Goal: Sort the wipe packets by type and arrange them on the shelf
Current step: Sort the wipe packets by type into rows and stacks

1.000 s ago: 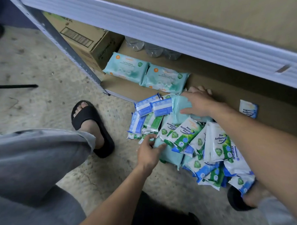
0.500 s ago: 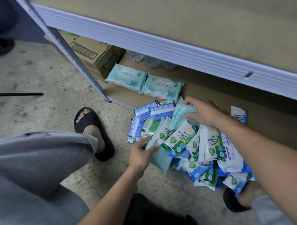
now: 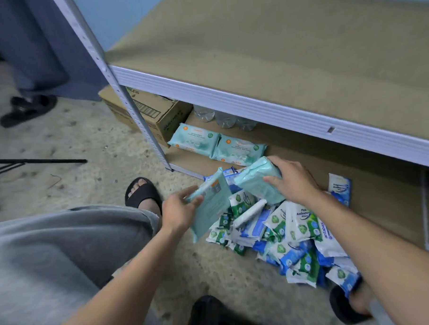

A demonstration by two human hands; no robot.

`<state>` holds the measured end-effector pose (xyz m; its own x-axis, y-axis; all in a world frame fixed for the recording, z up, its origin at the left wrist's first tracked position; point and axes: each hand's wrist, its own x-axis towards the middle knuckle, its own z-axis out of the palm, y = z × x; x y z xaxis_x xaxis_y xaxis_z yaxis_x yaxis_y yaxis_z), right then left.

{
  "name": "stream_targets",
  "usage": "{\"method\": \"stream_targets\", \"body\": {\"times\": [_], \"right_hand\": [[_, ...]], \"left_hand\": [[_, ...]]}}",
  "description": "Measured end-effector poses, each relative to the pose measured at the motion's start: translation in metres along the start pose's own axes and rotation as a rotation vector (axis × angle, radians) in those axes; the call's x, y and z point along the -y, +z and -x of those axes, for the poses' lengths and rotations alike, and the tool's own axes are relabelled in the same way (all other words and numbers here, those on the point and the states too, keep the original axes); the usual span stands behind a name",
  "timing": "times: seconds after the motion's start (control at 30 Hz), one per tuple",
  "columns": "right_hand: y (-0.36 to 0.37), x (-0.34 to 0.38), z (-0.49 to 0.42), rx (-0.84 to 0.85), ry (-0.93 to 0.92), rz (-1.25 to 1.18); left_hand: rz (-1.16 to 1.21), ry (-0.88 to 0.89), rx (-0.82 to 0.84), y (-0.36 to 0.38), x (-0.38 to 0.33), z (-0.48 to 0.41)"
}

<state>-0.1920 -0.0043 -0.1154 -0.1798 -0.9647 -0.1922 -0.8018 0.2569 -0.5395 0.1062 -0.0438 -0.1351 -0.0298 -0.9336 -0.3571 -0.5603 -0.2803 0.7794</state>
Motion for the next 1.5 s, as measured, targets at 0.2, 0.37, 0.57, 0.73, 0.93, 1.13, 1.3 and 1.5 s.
{"method": "stream_targets", "body": {"times": [0.2, 0.37, 0.57, 0.73, 0.93, 1.13, 1.3, 1.5], "right_hand": [[0.002, 0.012, -0.013, -0.111, 0.068, -0.053], [0.012, 0.021, -0.046, -0.140, 0.141, -0.030], [0.022, 0.027, -0.102, -0.111, 0.197, 0.036], [0.034, 0.036, -0.124, -0.164, 0.222, 0.243], [0.080, 0.020, -0.109, -0.051, -0.126, 0.520], [0.101, 0.005, -0.090, 0.093, -0.069, 0.496], [0.086, -0.010, -0.094, 0.116, 0.091, 0.443], [0.073, -0.017, -0.113, 0.202, 0.128, 0.414]], "left_hand": [[-0.101, 0.110, -0.024, -0.017, -0.026, -0.044], [-0.189, 0.195, 0.000, -0.016, -0.050, -0.100], [-0.231, 0.337, -0.019, -0.009, -0.075, -0.170], [-0.277, 0.497, -0.030, -0.001, -0.071, -0.197], [-0.418, 0.711, 0.072, 0.013, -0.009, -0.193], [-0.474, 0.634, 0.149, 0.017, 0.033, -0.191], [-0.457, 0.434, 0.212, 0.024, 0.048, -0.195], [-0.578, 0.468, 0.172, 0.026, 0.046, -0.208]]}}
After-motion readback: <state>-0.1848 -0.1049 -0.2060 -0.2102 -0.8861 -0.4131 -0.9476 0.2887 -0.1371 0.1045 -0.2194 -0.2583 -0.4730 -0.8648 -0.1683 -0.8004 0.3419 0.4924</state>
